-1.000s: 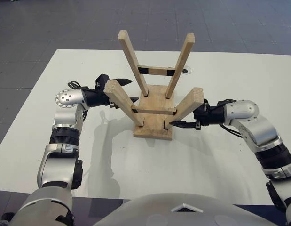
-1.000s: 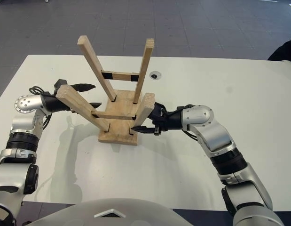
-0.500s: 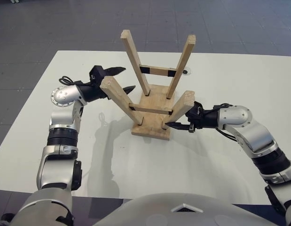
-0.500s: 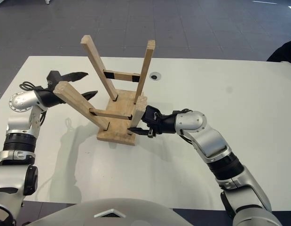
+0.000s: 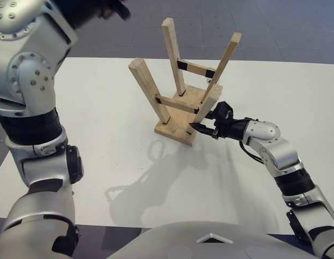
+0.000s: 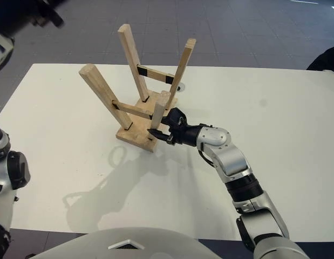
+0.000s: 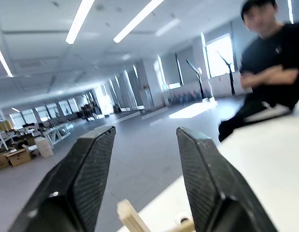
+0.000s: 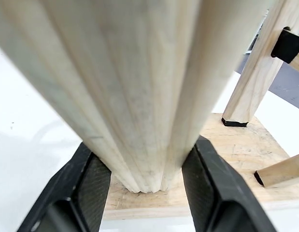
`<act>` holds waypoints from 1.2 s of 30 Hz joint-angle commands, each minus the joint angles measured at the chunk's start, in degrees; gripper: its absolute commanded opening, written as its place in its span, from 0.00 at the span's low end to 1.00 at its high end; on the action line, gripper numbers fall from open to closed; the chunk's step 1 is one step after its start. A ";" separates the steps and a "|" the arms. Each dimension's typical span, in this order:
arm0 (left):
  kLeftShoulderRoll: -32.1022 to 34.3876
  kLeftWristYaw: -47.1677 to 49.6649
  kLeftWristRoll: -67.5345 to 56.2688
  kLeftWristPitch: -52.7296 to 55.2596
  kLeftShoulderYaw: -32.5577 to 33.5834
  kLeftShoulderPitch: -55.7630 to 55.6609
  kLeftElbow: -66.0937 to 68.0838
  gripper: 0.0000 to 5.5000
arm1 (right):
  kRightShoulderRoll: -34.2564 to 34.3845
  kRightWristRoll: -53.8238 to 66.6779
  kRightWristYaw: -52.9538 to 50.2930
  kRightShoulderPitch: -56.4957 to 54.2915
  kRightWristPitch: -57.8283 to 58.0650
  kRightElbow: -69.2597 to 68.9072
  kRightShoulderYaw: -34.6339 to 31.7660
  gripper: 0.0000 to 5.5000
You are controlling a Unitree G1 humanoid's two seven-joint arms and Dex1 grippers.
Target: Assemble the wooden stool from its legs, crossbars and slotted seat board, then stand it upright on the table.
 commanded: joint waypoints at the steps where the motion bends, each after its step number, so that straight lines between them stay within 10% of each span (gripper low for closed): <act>1: 2.59 -0.92 6.73 1.66 -13.49 7.23 -11.78 0.31 | -1.29 -3.59 -1.55 4.46 7.19 6.85 0.67 0.37; 8: -0.63 2.86 31.18 -19.29 -31.36 18.22 -3.06 0.26 | -1.63 -2.91 -0.78 6.13 7.20 4.88 0.01 0.37; 21: 0.96 -5.58 46.00 -26.58 -36.26 26.29 2.48 0.26 | -0.83 -2.73 1.46 8.14 2.11 5.43 -1.26 0.37; 32: -23.29 7.57 21.42 -33.36 -6.98 19.13 -2.49 0.26 | -0.82 -3.51 0.59 5.83 7.67 1.41 -0.69 0.37; 36: -18.25 13.87 14.90 -28.76 9.12 2.91 5.58 0.26 | -1.50 -3.66 1.15 6.27 8.76 0.57 -0.68 0.37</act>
